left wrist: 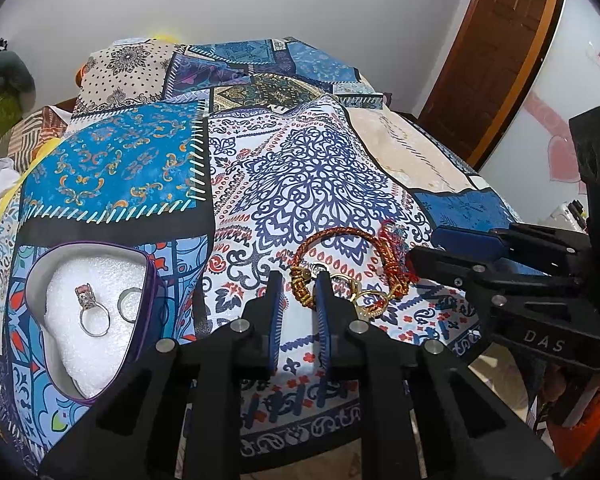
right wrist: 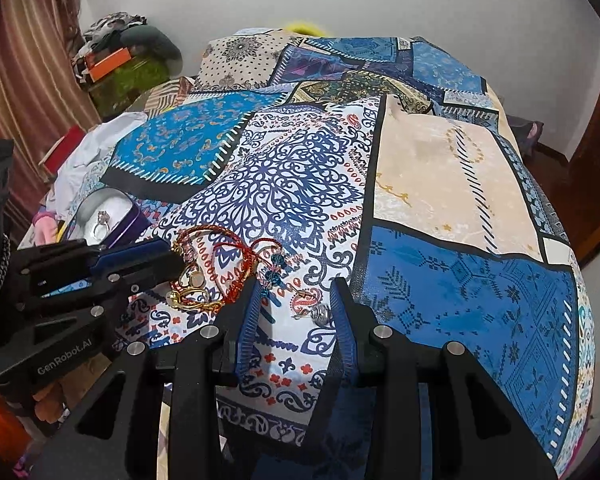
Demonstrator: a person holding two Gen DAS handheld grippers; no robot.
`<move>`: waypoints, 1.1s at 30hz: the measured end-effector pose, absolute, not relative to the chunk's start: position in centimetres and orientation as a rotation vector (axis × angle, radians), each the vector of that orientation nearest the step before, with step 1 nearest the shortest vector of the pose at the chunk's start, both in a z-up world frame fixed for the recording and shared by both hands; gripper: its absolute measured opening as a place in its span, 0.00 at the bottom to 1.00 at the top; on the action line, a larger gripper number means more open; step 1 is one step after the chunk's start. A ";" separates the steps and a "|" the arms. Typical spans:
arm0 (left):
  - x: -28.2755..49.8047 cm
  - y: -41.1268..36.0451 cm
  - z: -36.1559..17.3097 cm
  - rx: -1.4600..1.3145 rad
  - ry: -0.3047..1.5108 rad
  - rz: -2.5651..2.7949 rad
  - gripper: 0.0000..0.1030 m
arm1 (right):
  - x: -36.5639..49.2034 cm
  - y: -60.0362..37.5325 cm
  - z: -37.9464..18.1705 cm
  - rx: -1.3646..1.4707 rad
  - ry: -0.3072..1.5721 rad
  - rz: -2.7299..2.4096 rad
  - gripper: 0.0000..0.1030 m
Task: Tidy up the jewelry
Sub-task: 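Move the left gripper back to the bracelet pile, then grasp the orange beaded bracelet with the left gripper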
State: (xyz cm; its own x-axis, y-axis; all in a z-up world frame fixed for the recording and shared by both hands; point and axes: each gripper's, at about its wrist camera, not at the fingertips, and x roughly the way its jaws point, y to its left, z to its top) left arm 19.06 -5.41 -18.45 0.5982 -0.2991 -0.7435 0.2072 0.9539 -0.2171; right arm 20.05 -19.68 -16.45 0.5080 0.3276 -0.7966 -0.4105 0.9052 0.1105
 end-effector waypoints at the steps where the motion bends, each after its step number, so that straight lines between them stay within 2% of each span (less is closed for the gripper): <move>1: 19.1 -5.4 -18.5 -0.111 0.882 -0.294 0.15 | 20.0 -19.8 -16.4 -0.090 0.939 0.445 0.32; 15: 19.1 -5.6 -18.6 -0.108 0.875 -0.286 0.15 | 19.7 -21.5 -16.5 -0.070 0.918 0.424 0.31; 16: 19.1 -5.6 -18.6 -0.109 0.875 -0.286 0.15 | 19.6 -21.5 -16.6 -0.063 0.907 0.428 0.29; 18: 19.1 -5.6 -18.6 -0.112 0.873 -0.282 0.14 | 19.6 -21.2 -16.8 -0.065 0.908 0.434 0.11; 19: 19.1 -5.6 -18.6 -0.112 0.871 -0.279 0.07 | 19.5 -21.2 -16.8 -0.066 0.905 0.434 0.11; 33: 17.4 -6.2 -15.1 -0.087 0.787 -0.300 0.04 | 18.3 -22.0 -14.0 -0.009 0.812 0.431 0.09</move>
State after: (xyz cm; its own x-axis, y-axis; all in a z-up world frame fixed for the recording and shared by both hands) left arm 17.36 -6.24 -15.11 0.6660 -0.2977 -0.6840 0.2333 0.9540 -0.1881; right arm 18.33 -21.98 -13.99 0.6061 0.3695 -0.7043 -0.3760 0.9135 0.1556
